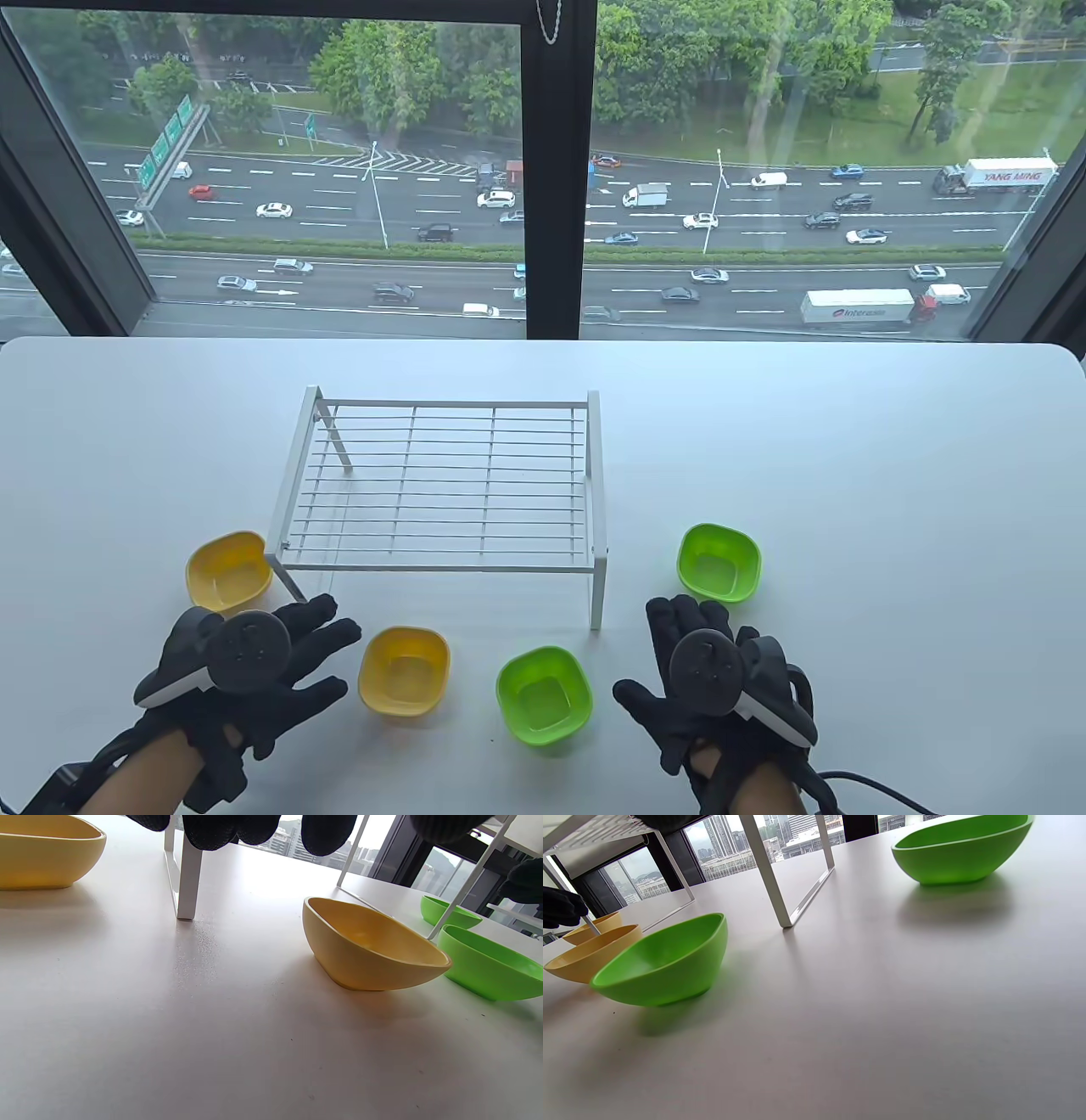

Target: Flip small dish upside down onto kitchen shelf

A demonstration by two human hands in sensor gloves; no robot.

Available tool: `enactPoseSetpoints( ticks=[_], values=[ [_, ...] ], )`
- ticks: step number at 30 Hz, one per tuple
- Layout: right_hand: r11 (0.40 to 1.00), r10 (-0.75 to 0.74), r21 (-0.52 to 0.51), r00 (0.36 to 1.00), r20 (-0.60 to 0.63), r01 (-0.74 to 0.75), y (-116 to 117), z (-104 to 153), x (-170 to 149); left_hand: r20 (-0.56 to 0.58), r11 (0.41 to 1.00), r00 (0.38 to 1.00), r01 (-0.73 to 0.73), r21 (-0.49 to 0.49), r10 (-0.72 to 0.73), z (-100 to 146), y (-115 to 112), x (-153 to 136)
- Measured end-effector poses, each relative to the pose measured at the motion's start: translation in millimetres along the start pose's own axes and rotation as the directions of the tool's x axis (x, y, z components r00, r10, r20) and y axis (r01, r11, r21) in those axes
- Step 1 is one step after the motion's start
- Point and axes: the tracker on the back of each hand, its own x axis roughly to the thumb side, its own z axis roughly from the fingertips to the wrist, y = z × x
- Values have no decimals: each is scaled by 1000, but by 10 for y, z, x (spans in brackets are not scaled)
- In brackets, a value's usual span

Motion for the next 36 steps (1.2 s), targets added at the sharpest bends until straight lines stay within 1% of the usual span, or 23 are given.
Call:
enactPoseSetpoints(
  ticks=[4, 6, 9, 13, 14, 15, 17, 19, 24, 27, 31, 36],
  values=[
    [1000, -6, 28, 1000, 3, 6, 15, -22, -7, 35, 1000, 999, 10, 18, -11, -24, -25, 54],
    [999, -18, 32, 1000, 11, 18, 4, -13, -7, 68, 999, 997, 24, 47, -27, -49, -31, 109],
    [999, -37, 0, 999, 17, 37, -19, 18, -17, 118, 996, 990, 71, 61, -78, -93, -70, 206],
    [999, -49, 5, 999, 1, 49, 0, 40, -39, 205, 993, 972, 110, 39, -116, -152, -176, 290],
    [999, -47, 11, 999, 3, 47, 3, 40, -43, 250, 994, 961, 109, 31, -114, -177, -212, 311],
    [999, -47, 11, 999, 3, 47, 2, 40, -43, 266, 994, 958, 111, 9, -109, -197, -246, 325],
    [999, -48, 10, 999, 10, 48, -4, 39, -37, 249, 989, 959, 147, -16, -138, -224, -293, 343],
    [999, -44, 17, 999, 20, 43, -6, 39, -33, 246, 985, 956, 170, -20, -160, -240, -320, 350],
    [999, -44, 27, 999, 18, 44, 18, 34, -34, 218, 955, 930, 295, 36, -295, -239, -342, 396],
    [999, -44, 31, 999, 19, 43, 26, 35, -29, 229, 945, 919, 328, 10, -321, -254, -382, 415],
    [998, -46, 41, 999, 19, 45, 32, 31, -29, 237, 923, 896, 385, 11, -376, -267, -423, 430],
    [998, -45, 49, 999, 21, 43, 41, 30, -22, 292, 908, 862, 415, 62, -414, -247, -449, 468]
  ],
)
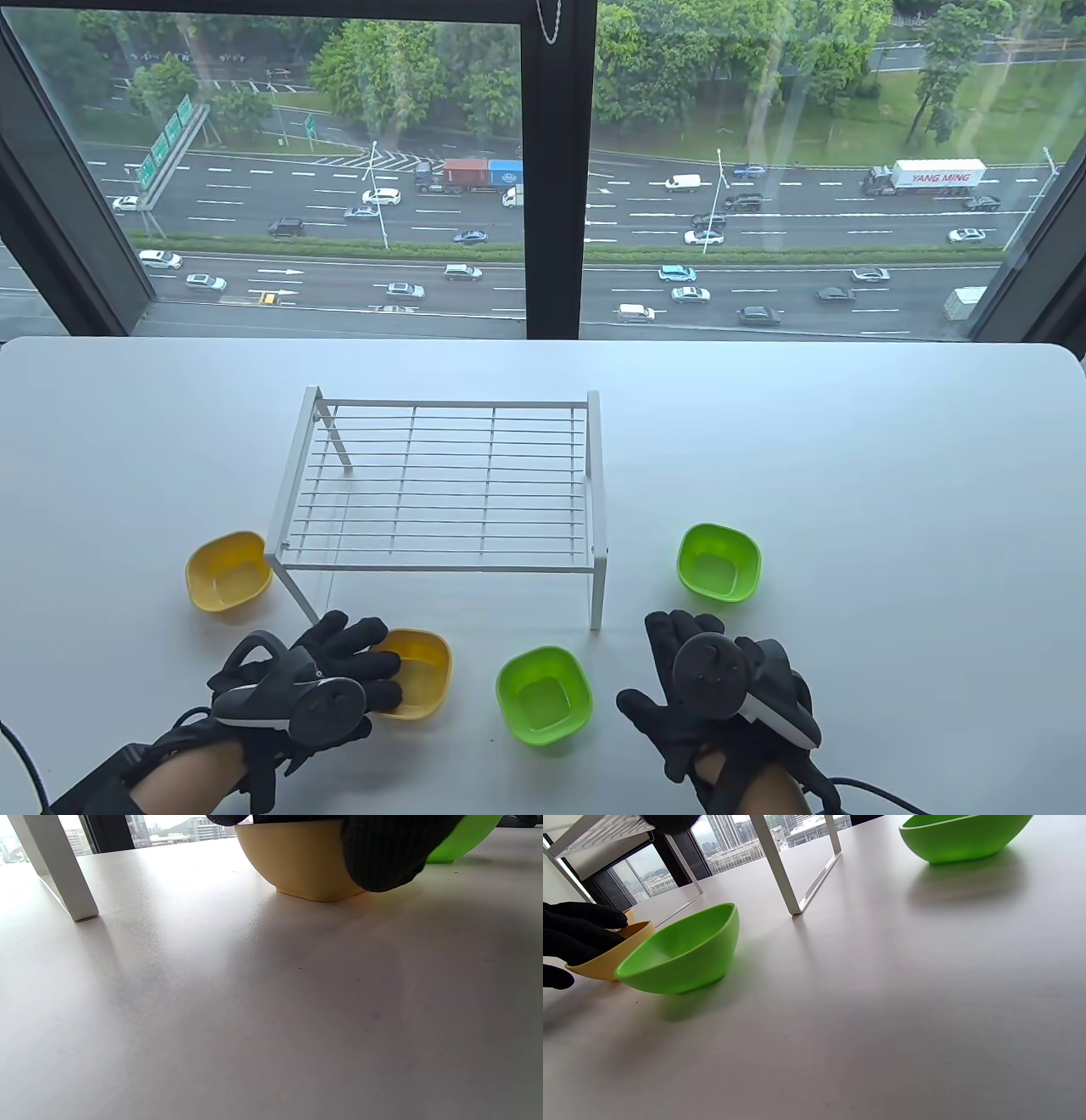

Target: Flip small dish upside down onto kitchen shelf

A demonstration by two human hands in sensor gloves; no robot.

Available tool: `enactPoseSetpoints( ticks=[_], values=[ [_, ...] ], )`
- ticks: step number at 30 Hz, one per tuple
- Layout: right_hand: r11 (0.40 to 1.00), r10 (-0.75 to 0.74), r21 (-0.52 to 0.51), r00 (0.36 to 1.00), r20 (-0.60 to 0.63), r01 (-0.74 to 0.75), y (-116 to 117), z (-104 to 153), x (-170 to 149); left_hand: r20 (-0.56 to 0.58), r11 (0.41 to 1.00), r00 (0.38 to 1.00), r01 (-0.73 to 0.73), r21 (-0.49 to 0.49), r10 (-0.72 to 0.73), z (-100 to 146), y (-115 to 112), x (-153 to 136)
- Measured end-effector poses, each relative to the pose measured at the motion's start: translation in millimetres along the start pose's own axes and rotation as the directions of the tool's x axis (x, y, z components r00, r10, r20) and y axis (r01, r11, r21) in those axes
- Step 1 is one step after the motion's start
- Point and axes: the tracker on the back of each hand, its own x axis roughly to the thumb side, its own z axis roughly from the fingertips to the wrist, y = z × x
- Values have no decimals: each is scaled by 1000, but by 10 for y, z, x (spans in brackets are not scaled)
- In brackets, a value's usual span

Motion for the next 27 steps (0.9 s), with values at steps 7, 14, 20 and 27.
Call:
enactPoseSetpoints(
  ticks=[7, 14, 20, 27],
  values=[
    [999, -4, 38, 1000, -1, 4, 33, -48, -7, 33, 995, 997, 61, 74, -64, 26, 31, 31],
    [999, -12, 40, 1000, 1, 12, 39, -62, -11, 37, 968, 990, 123, 219, -134, 99, 168, 55],
    [999, -17, 48, 1000, 1, 17, 48, -68, -3, 11, 968, 994, 106, 228, -112, 135, 193, 6],
    [1000, -26, 1, 999, 19, 26, -5, -53, -2, -12, 950, 998, 60, 305, -59, 220, 321, -38]
  ],
)
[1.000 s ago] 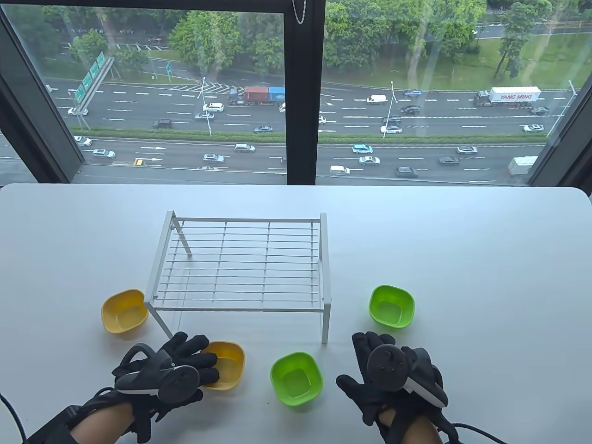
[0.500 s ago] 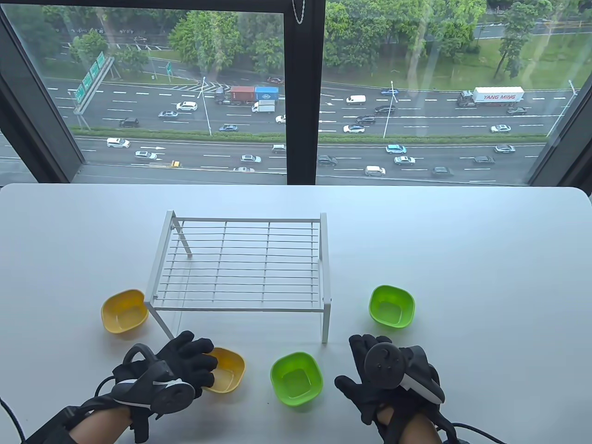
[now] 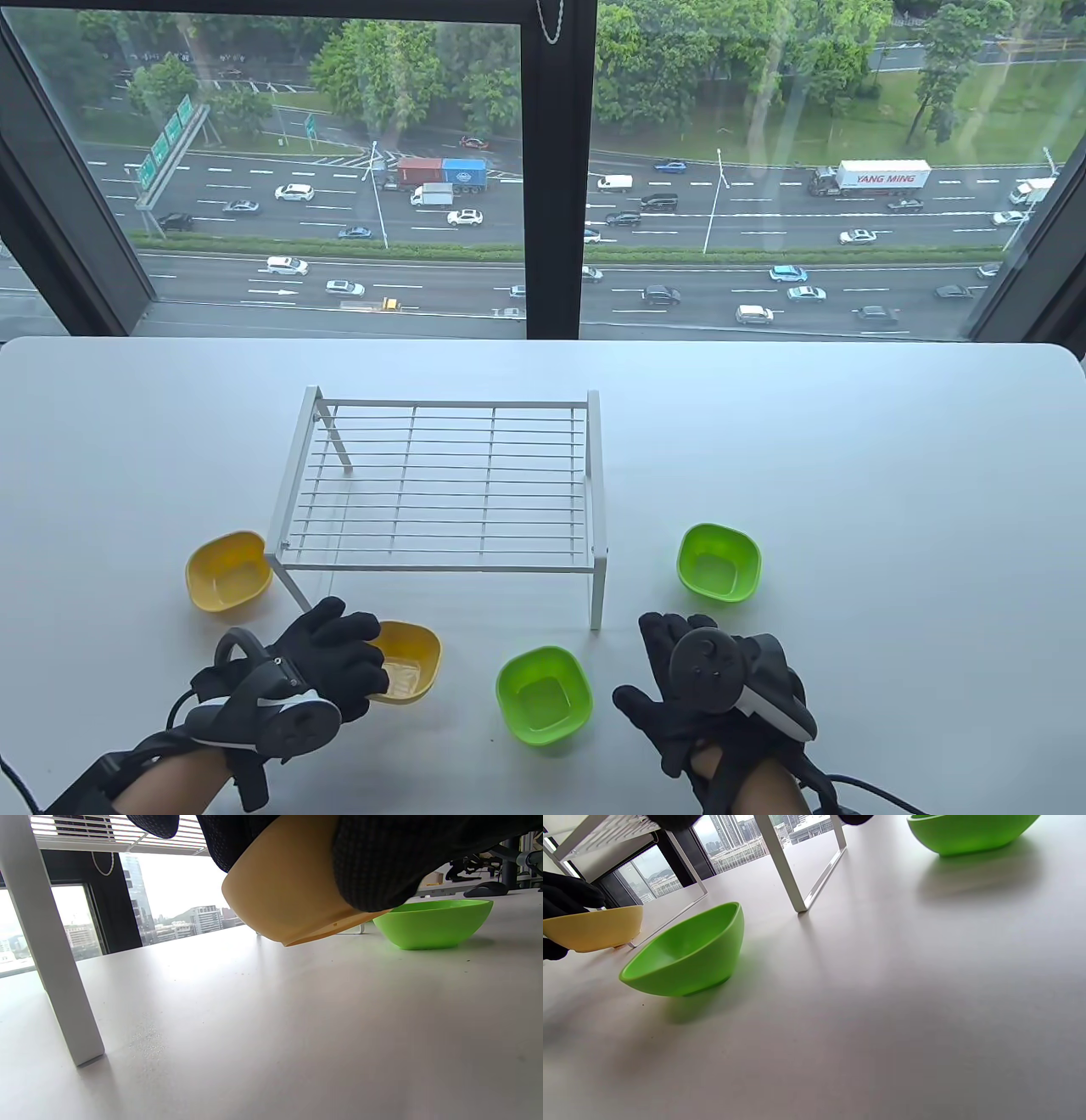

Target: Flip small dish upside down onto kitchen shelf

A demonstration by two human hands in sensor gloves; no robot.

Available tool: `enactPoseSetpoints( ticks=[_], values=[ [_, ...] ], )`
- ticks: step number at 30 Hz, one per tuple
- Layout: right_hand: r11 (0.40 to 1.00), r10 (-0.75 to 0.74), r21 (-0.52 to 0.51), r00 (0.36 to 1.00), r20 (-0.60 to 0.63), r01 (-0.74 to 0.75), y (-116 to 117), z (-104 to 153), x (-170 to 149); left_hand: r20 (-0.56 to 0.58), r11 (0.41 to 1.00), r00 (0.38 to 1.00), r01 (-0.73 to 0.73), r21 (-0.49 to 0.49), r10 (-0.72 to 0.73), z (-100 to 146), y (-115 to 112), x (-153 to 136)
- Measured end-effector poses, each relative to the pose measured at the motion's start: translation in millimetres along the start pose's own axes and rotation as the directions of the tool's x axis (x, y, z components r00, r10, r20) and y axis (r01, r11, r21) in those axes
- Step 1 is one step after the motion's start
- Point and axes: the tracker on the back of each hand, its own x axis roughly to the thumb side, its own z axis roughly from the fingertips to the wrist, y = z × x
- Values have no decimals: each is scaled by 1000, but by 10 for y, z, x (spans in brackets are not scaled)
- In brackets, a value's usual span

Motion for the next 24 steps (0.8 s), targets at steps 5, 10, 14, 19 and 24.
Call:
enactPoseSetpoints(
  ticks=[5, 10, 14, 19, 24],
  values=[
    [999, -22, -28, 1000, 2, 22, -37, 11, -4, -23, 998, 999, -27, 63, 28, 48, 93, -44],
    [999, -27, -30, 1000, 3, 27, -39, 16, -8, -38, 995, 998, -43, 86, 46, 79, 118, -71],
    [999, -33, -37, 999, 6, 34, -38, 16, -16, -48, 993, 996, -66, 94, 70, 90, 117, -89],
    [998, -46, -37, 999, 6, 47, -36, 15, -25, -10, 990, 995, -97, 105, 98, 89, 110, -59],
    [998, -54, -31, 999, 3, 54, -35, 17, -28, 10, 988, 994, -107, 109, 106, 77, 135, -33]
  ],
)
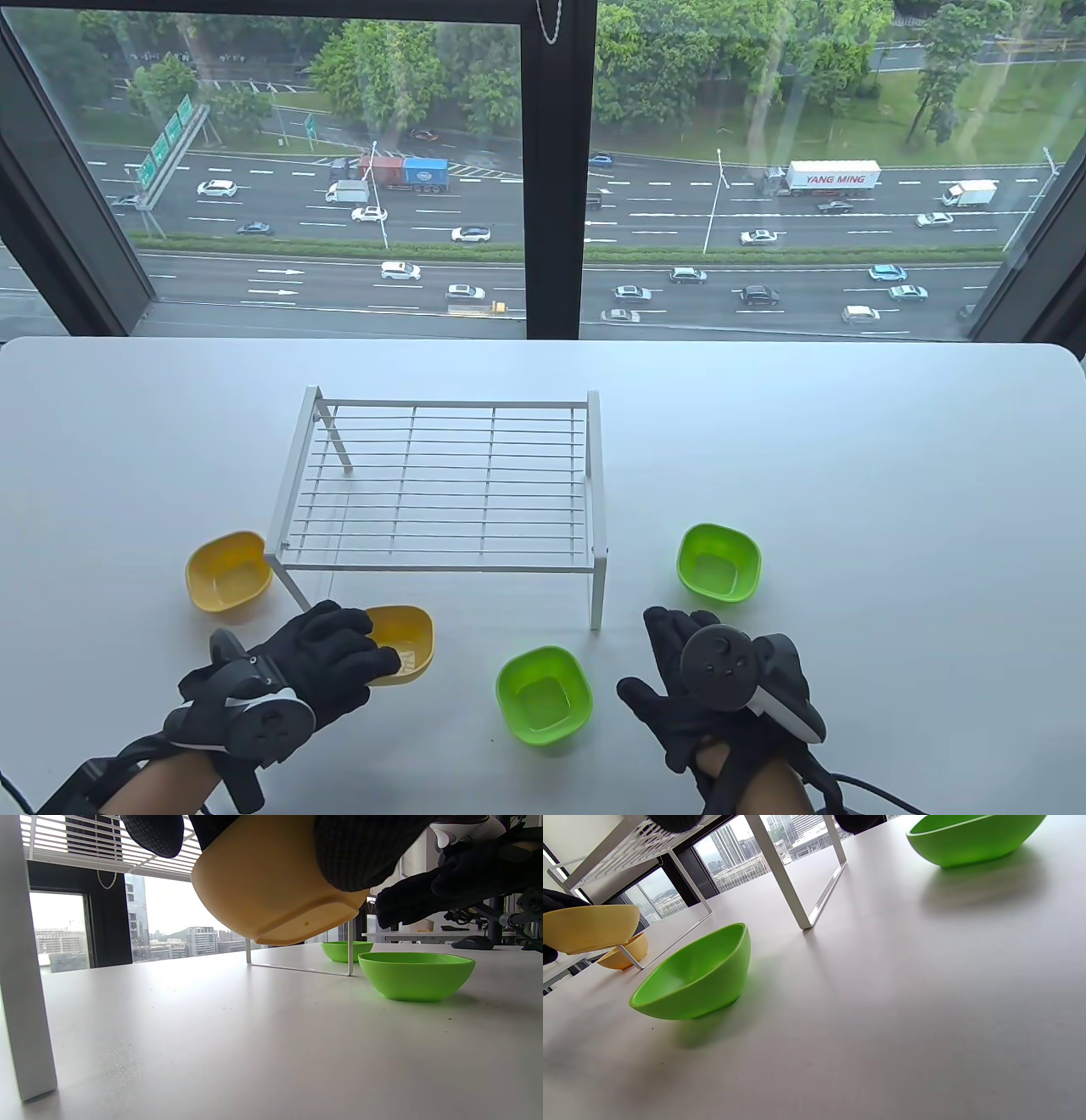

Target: Flip small dish upside down onto kitchen shelf

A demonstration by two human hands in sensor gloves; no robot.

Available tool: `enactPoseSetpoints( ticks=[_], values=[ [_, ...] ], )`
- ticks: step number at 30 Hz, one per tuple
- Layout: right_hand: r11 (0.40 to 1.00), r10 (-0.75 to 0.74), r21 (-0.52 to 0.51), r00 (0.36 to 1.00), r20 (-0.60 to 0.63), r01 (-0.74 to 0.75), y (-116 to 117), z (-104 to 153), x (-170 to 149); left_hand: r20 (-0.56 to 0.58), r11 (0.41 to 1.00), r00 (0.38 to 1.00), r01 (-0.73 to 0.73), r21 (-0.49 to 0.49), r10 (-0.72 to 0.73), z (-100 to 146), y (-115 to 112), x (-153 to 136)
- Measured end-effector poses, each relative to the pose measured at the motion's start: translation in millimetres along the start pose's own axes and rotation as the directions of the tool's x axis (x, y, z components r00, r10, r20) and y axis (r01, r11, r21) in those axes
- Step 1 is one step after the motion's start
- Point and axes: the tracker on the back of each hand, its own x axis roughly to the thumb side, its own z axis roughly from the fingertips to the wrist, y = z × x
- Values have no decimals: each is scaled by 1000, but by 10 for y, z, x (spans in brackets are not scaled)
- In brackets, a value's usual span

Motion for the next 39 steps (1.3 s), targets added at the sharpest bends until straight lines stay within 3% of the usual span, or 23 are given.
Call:
enactPoseSetpoints(
  ticks=[5, 13, 28, 39],
  values=[
    [1000, -8, 3, 1000, -1, 8, -2, 1, -6, 13, 1000, 1000, -1, 11, 1, 6, 81, 18],
    [1000, -14, 17, 1000, -3, 14, 1, -1, -11, 18, 998, 999, 41, 40, -41, 22, 407, 60],
    [999, -20, 35, 1000, -7, 20, 12, -12, -16, -38, 977, 996, 92, 194, -86, 48, 1066, 111],
    [999, -33, 40, 999, -6, 33, 11, -22, -21, -74, 975, 992, 111, 195, -98, -134, 1219, 104]
  ],
)
